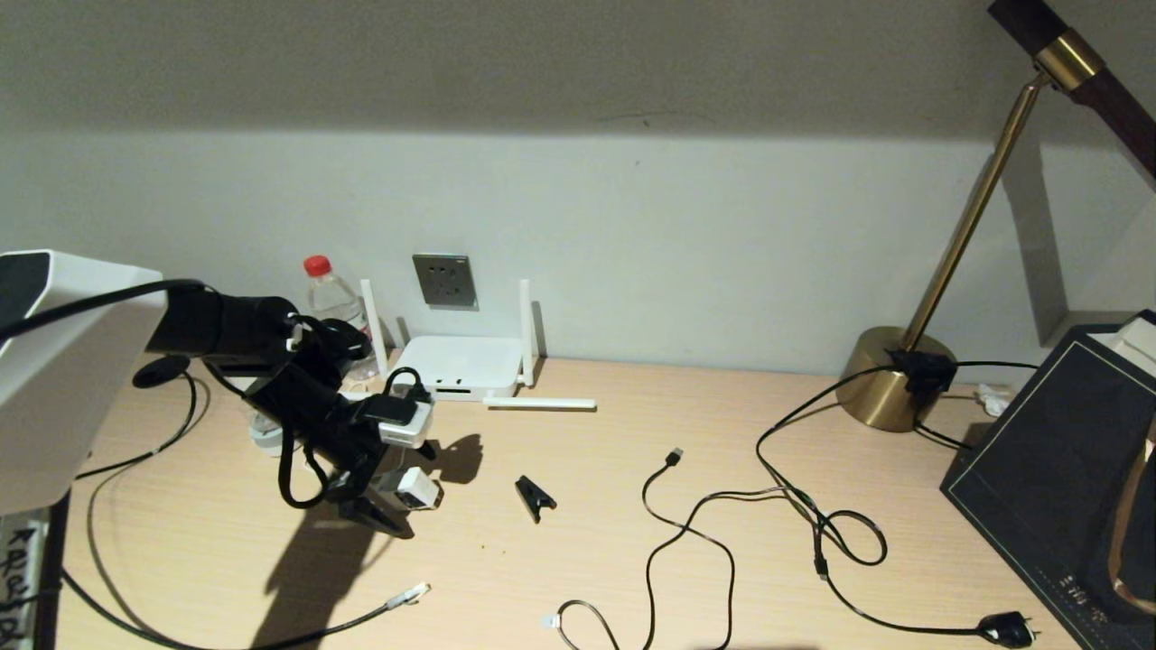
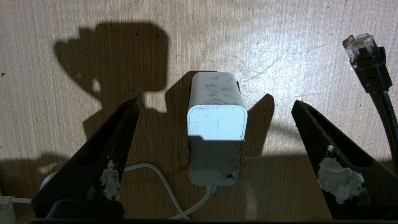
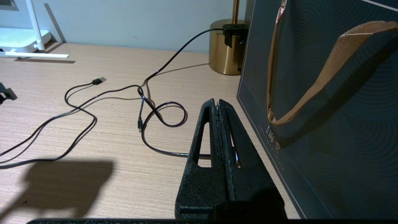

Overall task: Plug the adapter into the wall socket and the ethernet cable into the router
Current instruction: Pick up plug

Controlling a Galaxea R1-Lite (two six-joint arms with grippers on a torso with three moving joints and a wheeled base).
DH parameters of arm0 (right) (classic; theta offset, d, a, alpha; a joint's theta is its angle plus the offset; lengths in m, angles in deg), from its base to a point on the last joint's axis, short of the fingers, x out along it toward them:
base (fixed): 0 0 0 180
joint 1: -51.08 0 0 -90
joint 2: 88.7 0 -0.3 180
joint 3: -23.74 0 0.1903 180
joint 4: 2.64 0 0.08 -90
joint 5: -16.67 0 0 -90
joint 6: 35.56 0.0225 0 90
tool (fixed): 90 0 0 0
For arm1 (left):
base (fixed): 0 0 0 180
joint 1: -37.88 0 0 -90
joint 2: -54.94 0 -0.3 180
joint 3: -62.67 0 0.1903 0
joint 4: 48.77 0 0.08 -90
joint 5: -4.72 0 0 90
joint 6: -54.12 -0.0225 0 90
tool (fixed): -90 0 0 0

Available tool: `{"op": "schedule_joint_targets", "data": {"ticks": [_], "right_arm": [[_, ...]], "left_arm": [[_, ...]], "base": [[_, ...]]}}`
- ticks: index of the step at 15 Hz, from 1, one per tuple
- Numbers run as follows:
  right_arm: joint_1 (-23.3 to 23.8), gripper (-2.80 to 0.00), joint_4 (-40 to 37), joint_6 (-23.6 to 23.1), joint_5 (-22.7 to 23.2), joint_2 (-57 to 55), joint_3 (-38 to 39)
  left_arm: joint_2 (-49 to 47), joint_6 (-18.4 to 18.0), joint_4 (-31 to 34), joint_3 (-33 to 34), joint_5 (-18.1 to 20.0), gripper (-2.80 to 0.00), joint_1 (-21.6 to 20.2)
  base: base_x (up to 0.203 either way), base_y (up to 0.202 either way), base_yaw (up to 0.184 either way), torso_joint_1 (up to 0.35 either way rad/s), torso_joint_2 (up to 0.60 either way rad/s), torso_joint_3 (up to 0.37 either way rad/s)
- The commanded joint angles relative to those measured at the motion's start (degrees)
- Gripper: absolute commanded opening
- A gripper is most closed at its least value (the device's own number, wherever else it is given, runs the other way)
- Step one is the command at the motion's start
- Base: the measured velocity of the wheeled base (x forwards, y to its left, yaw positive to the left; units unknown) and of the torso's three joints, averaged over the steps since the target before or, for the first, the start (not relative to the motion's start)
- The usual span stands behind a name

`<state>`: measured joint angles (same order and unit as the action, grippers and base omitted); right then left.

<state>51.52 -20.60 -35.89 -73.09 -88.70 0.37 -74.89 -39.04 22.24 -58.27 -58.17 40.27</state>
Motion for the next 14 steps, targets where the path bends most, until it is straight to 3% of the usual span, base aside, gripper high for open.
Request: {"op": "schedule_joint_targets", "data": {"ticks": [1,14], "right_arm": [[0.0,-2.80,0.0,0.0,0.0,0.0,2.0],[0.0,-2.80,0.0,0.0,0.0,0.0,2.0]], "left_arm": [[-0.7,-0.4,-0.1,-0.2,0.2,0.00,0.0],[-0.9,0.6,-1.2,-0.2,0.5,0.00,0.0]], "base": [[0.000,0.000,0.000,0.000,0.00,0.000],[0.000,0.000,0.000,0.000,0.00,0.000]]}}
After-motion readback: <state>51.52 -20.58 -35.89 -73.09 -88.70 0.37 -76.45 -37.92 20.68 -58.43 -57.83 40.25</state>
